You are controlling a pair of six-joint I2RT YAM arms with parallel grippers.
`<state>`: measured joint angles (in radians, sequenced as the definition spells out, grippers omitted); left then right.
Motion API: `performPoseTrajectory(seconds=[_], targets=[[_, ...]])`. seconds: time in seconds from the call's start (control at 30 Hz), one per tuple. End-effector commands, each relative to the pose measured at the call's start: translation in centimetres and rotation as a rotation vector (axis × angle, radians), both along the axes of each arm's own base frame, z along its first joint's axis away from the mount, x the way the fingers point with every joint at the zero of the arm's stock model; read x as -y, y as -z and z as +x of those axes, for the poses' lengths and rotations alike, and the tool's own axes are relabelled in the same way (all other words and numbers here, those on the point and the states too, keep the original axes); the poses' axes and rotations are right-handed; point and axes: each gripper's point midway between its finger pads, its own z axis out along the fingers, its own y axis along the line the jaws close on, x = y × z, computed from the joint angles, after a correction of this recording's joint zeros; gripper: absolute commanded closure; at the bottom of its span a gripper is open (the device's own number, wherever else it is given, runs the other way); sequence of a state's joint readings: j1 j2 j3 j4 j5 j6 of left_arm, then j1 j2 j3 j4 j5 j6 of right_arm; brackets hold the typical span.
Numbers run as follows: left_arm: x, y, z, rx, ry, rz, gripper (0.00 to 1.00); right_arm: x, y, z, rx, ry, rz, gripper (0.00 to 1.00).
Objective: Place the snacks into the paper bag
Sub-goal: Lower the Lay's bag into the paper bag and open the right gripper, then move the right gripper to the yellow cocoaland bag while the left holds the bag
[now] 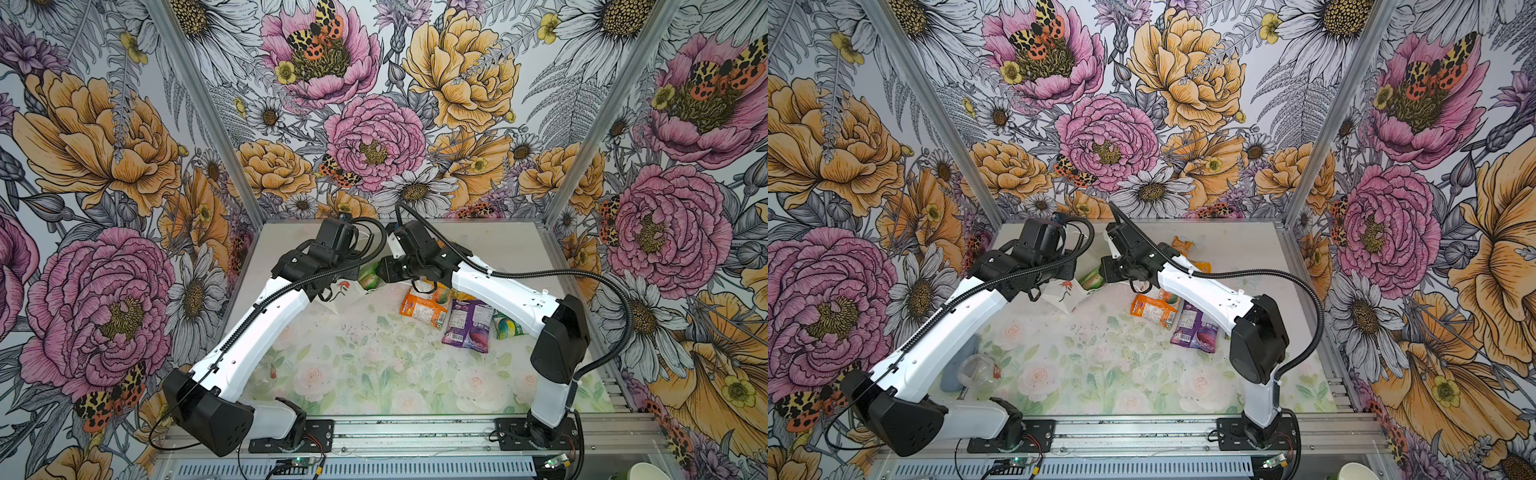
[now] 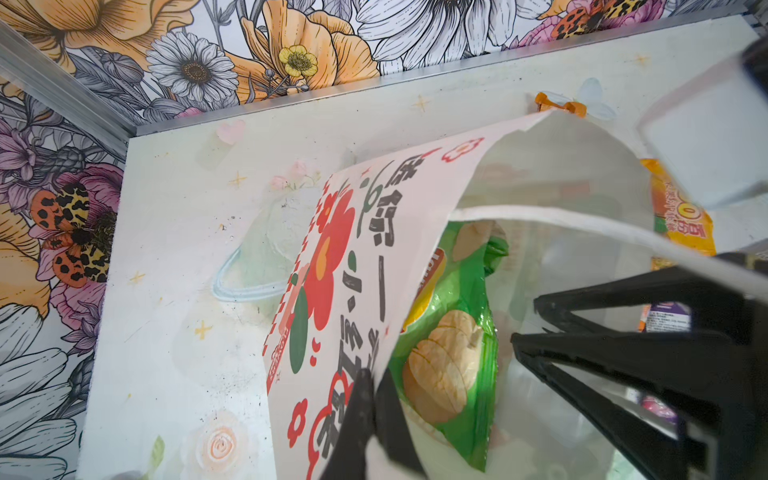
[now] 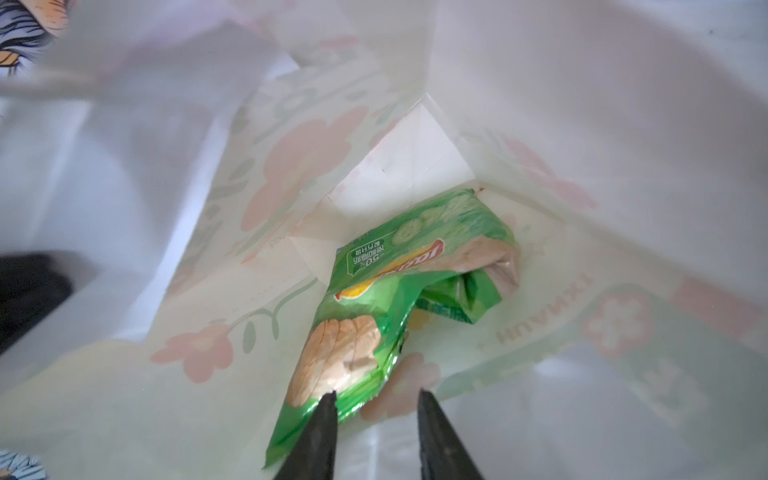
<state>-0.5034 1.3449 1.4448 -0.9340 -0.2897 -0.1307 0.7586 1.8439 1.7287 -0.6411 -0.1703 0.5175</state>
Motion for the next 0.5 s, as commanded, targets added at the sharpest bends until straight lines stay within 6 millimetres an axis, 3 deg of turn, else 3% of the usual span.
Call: performPoseTrajectory(seconds=[0.0, 0.23, 0.33, 0.47], targets=[[0.6, 0.1, 0.1, -0.005, 0.005, -0.038, 1.0, 0.5, -3.9, -0.3, 0.072, -0.017, 0.063, 0.59], [0.6, 0.0, 0.1, -0.002, 0.005, -0.049, 1.0, 3.3, -8.1, -0.9, 0.15, -0.003, 0.113, 0.5], [0.5, 0.0, 0.1, 0.0, 0.002, -0.05, 1.0, 6.1, -9.6, -0.9, 0.189, 0.044, 0.127, 0.46], [0.5, 0.1, 0.1, 0.0, -0.001, -0.05, 1.0, 11.9, -10.2, -0.2, 0.24, 0.184, 0.129, 0.41]])
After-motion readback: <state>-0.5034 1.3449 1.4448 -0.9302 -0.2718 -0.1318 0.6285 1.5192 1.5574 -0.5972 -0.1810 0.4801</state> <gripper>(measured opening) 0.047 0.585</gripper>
